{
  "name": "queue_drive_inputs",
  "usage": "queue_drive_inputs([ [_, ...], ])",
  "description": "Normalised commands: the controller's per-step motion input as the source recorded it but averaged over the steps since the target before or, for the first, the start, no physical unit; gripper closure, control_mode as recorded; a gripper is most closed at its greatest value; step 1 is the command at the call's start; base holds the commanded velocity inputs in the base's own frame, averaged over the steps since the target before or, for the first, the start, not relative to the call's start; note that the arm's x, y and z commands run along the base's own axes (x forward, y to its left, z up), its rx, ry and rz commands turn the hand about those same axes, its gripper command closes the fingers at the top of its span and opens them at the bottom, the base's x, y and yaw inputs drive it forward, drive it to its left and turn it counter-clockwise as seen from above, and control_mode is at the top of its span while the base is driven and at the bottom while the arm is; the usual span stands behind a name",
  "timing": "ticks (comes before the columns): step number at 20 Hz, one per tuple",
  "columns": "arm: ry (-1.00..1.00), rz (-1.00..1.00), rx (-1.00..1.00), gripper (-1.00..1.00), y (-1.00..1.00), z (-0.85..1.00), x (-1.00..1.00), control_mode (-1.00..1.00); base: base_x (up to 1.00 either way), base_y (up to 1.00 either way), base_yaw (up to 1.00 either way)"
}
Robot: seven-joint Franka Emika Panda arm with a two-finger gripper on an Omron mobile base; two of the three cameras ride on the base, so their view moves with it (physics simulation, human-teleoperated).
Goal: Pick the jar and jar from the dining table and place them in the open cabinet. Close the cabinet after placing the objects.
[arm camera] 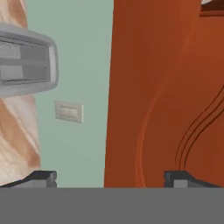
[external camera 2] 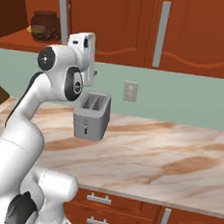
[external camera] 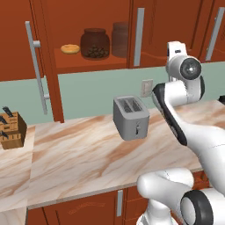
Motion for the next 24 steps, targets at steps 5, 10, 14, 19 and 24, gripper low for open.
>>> queue_drive_inputs([
  [5,0.00,0.00,-0.17,-1.00,0.53,-0.02,-0.63,-1.00,0.00,0.00,0.00],
  [10,-0.01,0.03,-0.11,-1.00,0.14,-0.22,-0.43,-1.00,0.00,0.00,0.00],
  [14,-0.09,0.00,-0.19,-1.00,0.52,-0.09,-0.66,-1.00,0.00,0.00,0.00],
  [19,-0.10,0.00,-0.17,-1.00,0.49,0.00,-0.60,-1.00,0.00,0.00,0.00],
  [24,0.00,0.00,-0.19,-1.00,0.50,-0.09,-0.24,-1.00,0.00,0.00,0.00],
])
